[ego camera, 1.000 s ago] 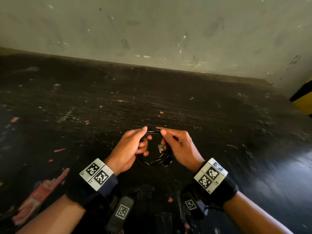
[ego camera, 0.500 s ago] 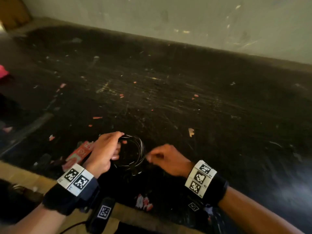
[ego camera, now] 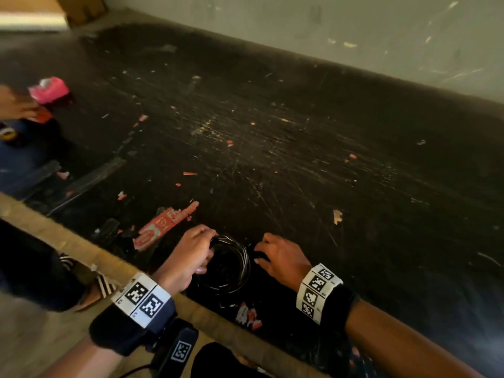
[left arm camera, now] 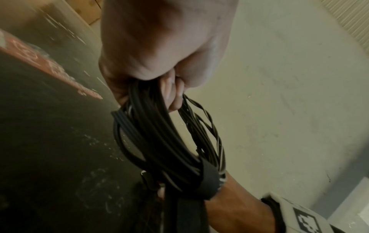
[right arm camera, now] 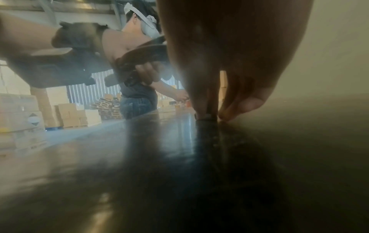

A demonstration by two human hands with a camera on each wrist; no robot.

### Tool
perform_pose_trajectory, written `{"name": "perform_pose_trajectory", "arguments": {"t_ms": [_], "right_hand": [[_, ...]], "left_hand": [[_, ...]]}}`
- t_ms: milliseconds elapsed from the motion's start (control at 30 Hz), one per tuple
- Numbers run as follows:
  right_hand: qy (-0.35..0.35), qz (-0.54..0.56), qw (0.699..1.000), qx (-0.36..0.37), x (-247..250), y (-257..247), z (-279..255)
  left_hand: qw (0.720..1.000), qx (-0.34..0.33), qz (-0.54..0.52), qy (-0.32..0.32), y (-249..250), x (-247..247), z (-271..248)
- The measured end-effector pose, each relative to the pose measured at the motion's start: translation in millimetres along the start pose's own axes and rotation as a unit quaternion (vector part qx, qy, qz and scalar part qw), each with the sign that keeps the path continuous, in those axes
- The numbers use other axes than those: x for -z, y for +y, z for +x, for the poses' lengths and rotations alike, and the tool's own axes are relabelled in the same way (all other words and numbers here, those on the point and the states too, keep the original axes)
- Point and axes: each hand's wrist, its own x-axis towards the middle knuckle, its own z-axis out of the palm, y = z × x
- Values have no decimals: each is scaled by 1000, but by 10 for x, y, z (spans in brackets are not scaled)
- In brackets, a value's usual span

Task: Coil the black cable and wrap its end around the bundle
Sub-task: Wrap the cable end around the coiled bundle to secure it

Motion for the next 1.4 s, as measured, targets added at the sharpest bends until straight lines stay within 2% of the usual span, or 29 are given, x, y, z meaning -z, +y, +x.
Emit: {"name": "perform_pose_trajectory", "arguments": {"t_ms": [100,233,333,433,600,700,766,833,933,1000,1100,1166,1266,1333,1400], "right_hand": [[25,75,997,-16,45,56,-40],[160,242,957,-21,247,186,-248],[213,272,938,3,508,274,-552],[257,289,922,0,711,421,-933],[309,295,904,-24,920,669,-1519],[364,339,865,-63,1076,747,-1841],[377,367,847,-80,1200,746,-2051],[345,379,855,-81,1278,687,-2216],[276,323,902,-82,1243,614,-2311],[299,241,921,-70,1146,640,-2268],[361,140,919,-70,1056,743,-2180],[374,132,916,-59,1021,754,-2135],[340,116,933,-34,993,704,-2101],[285,111,951,-51,999,679,-2087],[260,115,956,-70,995,669,-2065]], "left_hand": [[999,0,28,-27,58,-110,-88],[991,-18,68,-115,175,-359,-248],[978,-54,87,-184,290,-685,-359],[965,-95,95,-224,393,-1067,-490],[951,-130,118,-254,447,-1589,-702],[950,-130,128,-252,454,-1799,-807],[952,-134,138,-239,462,-1896,-850],[956,-142,145,-212,483,-1979,-886],[955,-170,139,-200,511,-2120,-940],[950,-186,155,-197,534,-2162,-973],[949,-204,156,-184,575,-2197,-1014],[951,-211,146,-170,600,-2209,-1040],[951,-231,159,-133,658,-2182,-1052],[946,-253,175,-105,699,-2148,-1050],[943,-261,183,-95,716,-2114,-1061]]}}
